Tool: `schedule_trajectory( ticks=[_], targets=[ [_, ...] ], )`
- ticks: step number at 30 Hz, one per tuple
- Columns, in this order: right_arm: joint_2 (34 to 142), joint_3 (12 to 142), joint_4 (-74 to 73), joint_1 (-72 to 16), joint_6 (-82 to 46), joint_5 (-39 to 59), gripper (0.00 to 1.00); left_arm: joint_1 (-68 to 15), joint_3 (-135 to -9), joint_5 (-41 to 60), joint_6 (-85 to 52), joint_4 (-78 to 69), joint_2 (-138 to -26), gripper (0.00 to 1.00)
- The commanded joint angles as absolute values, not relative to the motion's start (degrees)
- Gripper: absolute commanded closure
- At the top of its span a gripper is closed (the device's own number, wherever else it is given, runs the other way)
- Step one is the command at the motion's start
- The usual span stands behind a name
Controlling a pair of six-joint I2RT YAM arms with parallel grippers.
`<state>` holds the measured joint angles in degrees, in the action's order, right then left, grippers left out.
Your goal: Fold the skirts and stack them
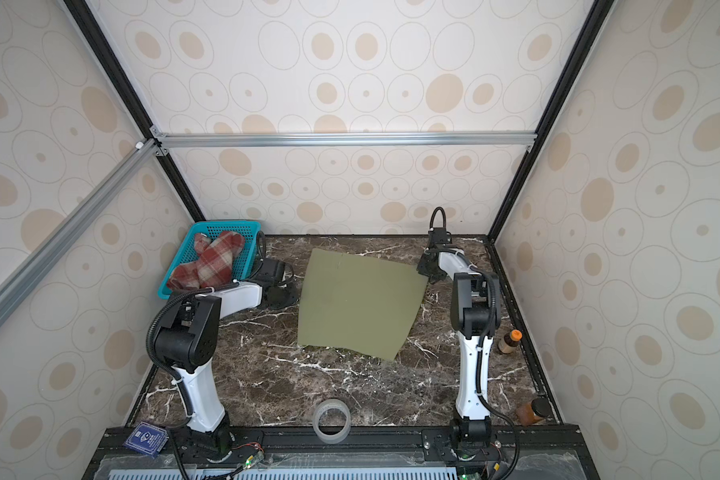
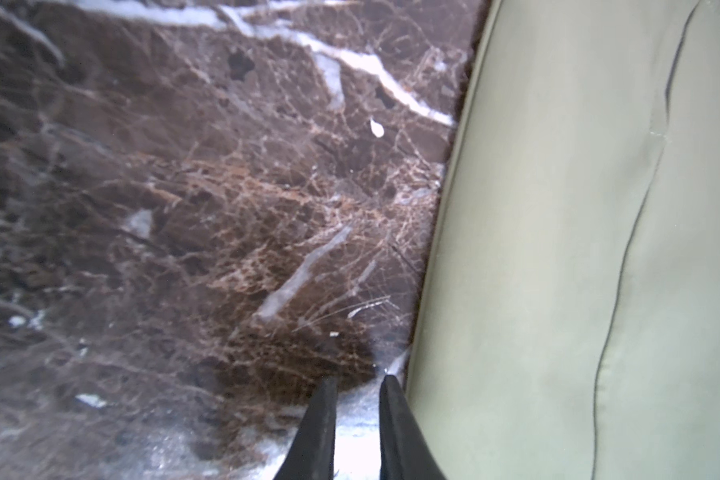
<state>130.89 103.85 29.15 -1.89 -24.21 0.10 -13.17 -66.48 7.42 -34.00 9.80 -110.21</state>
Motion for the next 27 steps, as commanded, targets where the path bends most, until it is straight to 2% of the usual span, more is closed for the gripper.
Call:
schedule_trajectory(
  ticks=[1, 8, 12, 17, 20, 27],
  targets=[
    [124.41, 102.06, 29.97, -2.66, -24.32, 0.55, 0.59, -12.73, -65.74, 7.97, -32.18, 9.76, -107.15, 0.79],
    [113.39, 89.12, 29.14, -7.53, -23.56, -2.78, 0.59, -13.77, -63.17, 9.21, -29.05, 11.13, -102.41, 0.79],
    [107.61, 79.99, 28.13, -10.32, -25.66, -2.03, 0.64, -14.90, -59.86, 10.78, -28.81, 10.56, -99.68, 0.79],
    [102.79, 71.16, 26.98, -14.54, -28.10, 0.24, 0.82, -17.14, -56.60, 13.23, -28.00, 8.88, -97.35, 0.79],
    [100.97, 67.19, 26.77, -17.28, -29.18, 0.80, 1.00, -18.57, -55.73, 13.01, -27.42, 9.49, -96.40, 0.82],
    [97.44, 60.59, 25.05, -20.46, -33.62, 3.10, 1.00, -19.41, -52.65, 16.39, -27.60, 7.86, -93.64, 0.82]
  ],
)
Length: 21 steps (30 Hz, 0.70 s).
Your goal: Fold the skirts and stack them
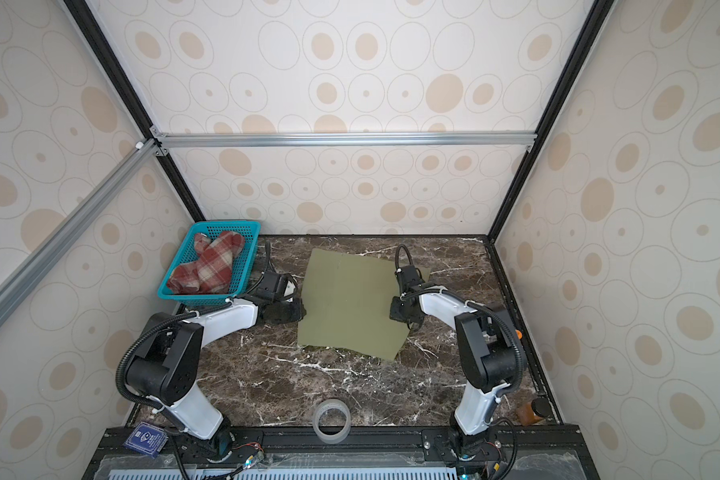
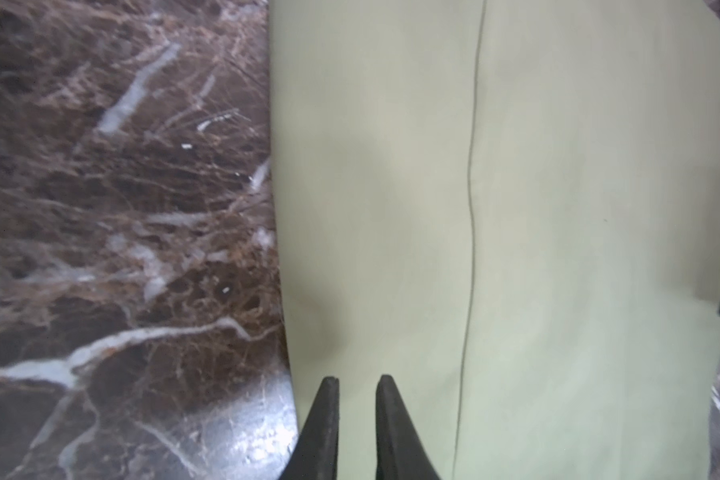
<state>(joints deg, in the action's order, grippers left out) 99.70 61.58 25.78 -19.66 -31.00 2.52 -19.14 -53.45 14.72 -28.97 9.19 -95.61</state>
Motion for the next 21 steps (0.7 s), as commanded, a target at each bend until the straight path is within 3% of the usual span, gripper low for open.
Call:
schedule_trajectory(
  ticks=[1, 21],
  targets=[
    [97.23, 60.70, 25.81, -20.83, -33.65, 2.91, 1.00, -19.59, -52.03, 16.64, -27.51, 7.34, -93.15, 0.82],
    [89.21, 53.17, 26.33, -26.73, -37.57, 1.23, 0.99, -23.18, -48.32, 16.61, -30.18, 3.83, -93.13, 0.82]
  ],
)
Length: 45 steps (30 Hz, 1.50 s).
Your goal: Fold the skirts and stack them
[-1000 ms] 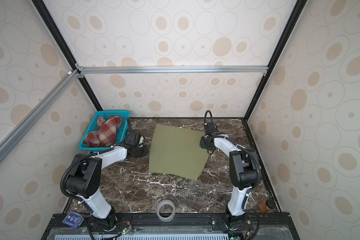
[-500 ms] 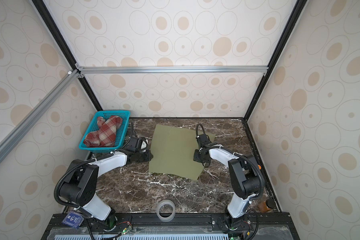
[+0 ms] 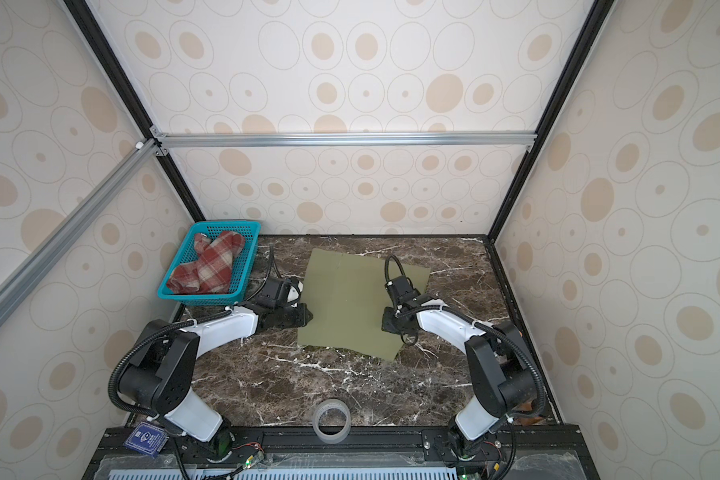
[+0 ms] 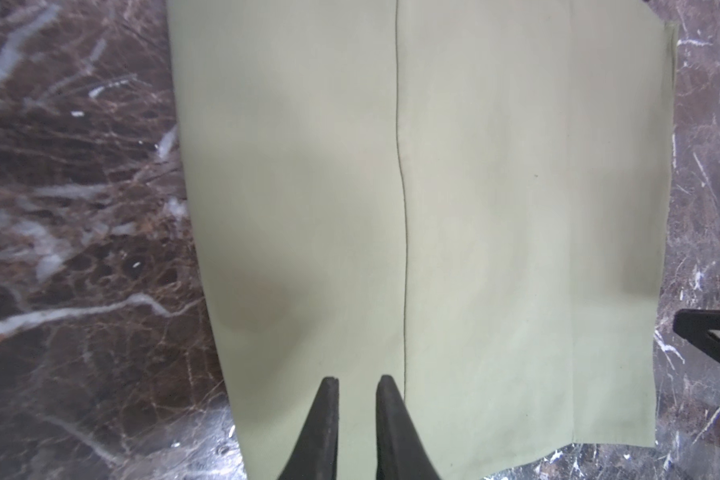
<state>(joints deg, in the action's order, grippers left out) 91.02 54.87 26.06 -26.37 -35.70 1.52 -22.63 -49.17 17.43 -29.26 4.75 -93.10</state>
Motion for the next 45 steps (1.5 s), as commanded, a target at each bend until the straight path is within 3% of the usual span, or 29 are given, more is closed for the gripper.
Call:
schedule_trajectory(
  ticks=[1, 14, 24, 33, 38, 45],
  targets=[
    [89.12, 52.97, 26.16, -26.74, -37.75, 1.23, 1.00, -23.29, -48.02, 16.60, -30.36, 3.71, -93.32, 0.82],
    [94.36, 53.27, 25.29, -26.35, -38.05, -0.98, 1.00, -25.87, -44.30, 16.22, -30.67, 3.79, -94.83, 0.83],
    [107.22, 63.93, 27.36, -19.65, -31.99, -1.61, 1.00, -28.18, -41.17, 15.91, -34.87, 3.51, -94.42, 0.84],
    [117.34, 79.79, 30.17, -16.35, -27.32, -2.32, 1.00, -35.36, -42.17, 15.08, -39.60, 2.40, -93.19, 0.84],
    [113.18, 82.29, 32.29, -16.35, -25.33, -3.13, 1.00, -35.86, -45.96, 11.95, -38.18, 5.29, -91.29, 0.85],
    [101.50, 72.92, 31.15, -16.40, -27.30, -0.36, 1.00, -35.15, -52.67, 9.35, -32.87, 11.33, -91.00, 0.84]
  ],
)
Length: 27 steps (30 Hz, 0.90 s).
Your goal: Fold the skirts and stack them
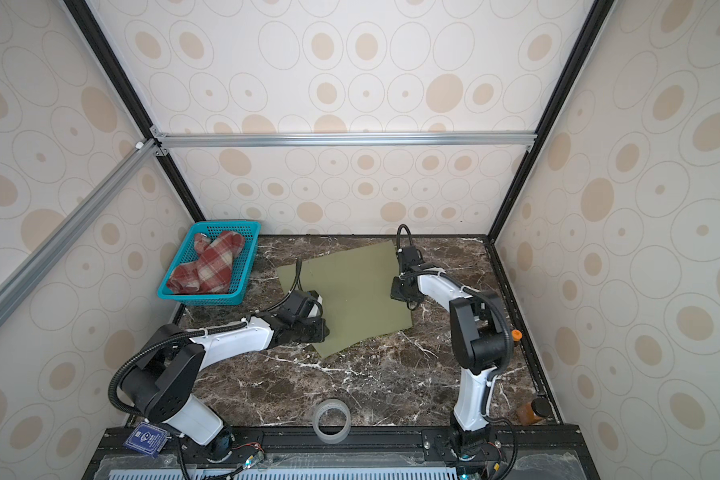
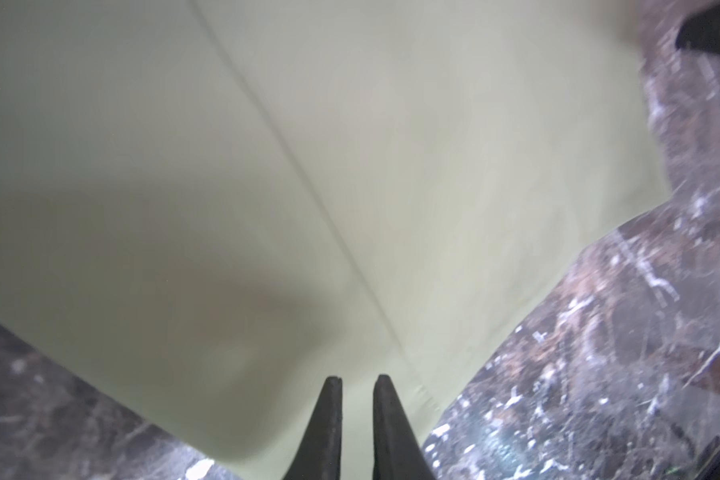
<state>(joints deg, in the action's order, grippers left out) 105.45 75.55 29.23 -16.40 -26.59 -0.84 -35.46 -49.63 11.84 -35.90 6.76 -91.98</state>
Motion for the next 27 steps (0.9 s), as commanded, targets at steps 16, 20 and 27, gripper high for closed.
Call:
schedule_trajectory(
  ticks=[16, 20, 27],
  targets=[
    [92.92, 56.60, 28.43, -16.87, -32.14, 3.52, 1.00, -32.48, -49.14, 9.56, -28.70, 11.23, -92.37, 0.85],
    [95.15, 57.70, 27.15, -16.79, -32.00, 3.16, 1.00, -32.47, -45.51, 9.89, -29.62, 8.70, -92.26, 0.85],
    [100.45, 60.86, 26.61, -16.35, -30.59, 2.57, 1.00, -33.37, -41.39, 12.20, -33.72, 4.99, -92.03, 0.85]
  ],
)
